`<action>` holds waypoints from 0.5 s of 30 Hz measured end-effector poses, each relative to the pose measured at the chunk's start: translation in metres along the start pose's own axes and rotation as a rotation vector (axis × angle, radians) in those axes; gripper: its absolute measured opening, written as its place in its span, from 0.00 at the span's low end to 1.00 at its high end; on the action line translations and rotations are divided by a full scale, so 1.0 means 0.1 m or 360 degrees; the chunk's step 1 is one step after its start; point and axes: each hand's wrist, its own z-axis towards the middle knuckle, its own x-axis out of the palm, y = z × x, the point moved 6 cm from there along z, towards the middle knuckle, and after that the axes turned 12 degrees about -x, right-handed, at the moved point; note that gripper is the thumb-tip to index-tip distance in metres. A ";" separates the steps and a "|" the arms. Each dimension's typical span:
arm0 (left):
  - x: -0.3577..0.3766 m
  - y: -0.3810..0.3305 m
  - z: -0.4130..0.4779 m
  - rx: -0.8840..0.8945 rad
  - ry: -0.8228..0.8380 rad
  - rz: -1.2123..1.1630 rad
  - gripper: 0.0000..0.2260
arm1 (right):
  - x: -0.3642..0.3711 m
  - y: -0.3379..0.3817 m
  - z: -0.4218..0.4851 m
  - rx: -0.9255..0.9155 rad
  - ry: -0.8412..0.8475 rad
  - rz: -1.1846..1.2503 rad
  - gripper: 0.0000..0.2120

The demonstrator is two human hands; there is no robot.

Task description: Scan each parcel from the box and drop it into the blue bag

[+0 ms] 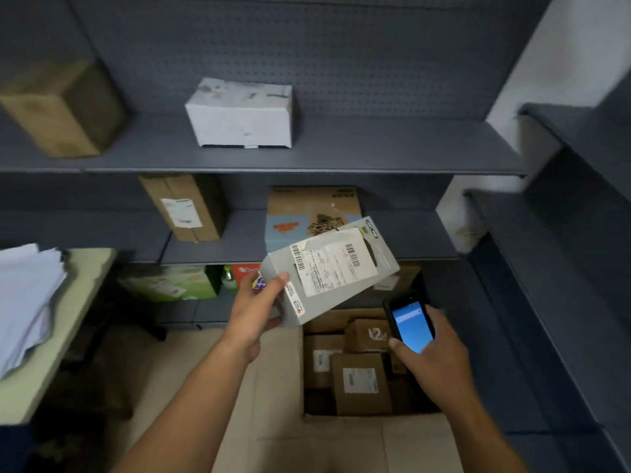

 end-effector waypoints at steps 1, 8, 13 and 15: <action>-0.19 0.01 -0.04 0.0003 -0.0022 -0.0042 0.21 | 0.10 0.12 -0.01 -0.0038 0.0024 -0.0023 0.41; -1.76 0.12 -0.47 0.0059 -0.0256 -0.0293 0.24 | 1.03 1.03 -0.26 -0.0256 0.0265 -0.0130 0.40; -3.12 0.29 -0.94 0.0101 -0.0458 -0.0421 0.29 | 1.95 1.87 -0.60 -0.0405 0.0459 -0.0240 0.46; -3.66 0.38 -1.15 0.0119 -0.0513 -0.0462 0.30 | 2.34 2.22 -0.76 -0.0486 0.0540 -0.0274 0.47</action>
